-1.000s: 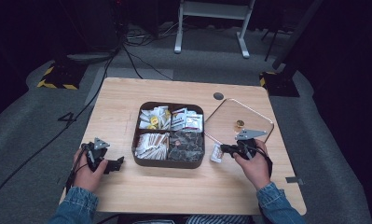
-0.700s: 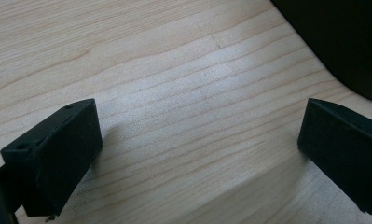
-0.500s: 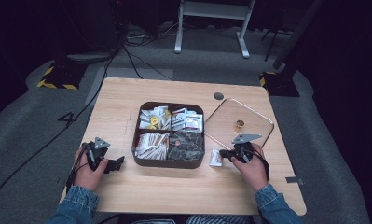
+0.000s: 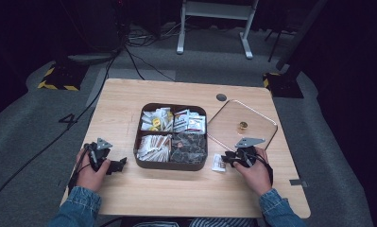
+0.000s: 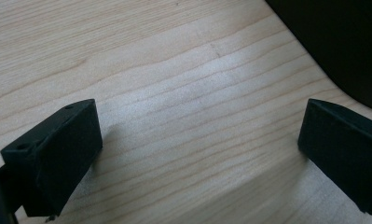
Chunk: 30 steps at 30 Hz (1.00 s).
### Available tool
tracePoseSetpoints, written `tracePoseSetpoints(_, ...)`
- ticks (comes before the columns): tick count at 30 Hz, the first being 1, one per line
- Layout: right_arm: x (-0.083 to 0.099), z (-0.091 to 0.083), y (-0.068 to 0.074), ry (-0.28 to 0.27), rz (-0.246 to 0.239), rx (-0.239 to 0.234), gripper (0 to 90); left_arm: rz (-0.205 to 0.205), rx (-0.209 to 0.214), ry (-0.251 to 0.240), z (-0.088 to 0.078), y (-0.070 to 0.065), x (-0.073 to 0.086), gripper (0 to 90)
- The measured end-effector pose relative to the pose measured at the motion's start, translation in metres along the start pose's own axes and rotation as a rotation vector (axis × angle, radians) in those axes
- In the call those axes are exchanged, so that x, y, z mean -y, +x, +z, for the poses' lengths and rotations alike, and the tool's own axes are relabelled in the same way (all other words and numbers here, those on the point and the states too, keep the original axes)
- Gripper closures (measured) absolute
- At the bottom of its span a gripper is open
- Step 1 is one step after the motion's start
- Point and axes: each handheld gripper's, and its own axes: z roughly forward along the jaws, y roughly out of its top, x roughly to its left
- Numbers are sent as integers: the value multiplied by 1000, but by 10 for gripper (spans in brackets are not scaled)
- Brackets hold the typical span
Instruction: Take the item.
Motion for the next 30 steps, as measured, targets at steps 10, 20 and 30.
tracePoseSetpoints(10, -2, -8, -4, -64, -12, 32, 530, 0, 3, 3, 1, 0, -1, 0)
tracePoseSetpoints(20, -13, -18, -3, -113, -9, 16, 512, -5, -2, 0, 0, -1, 0, 1)
tracePoseSetpoints(30, -32, -31, -6, -160, 0, 12, 499, -4, -2, 0, 0, -1, 0, 1)
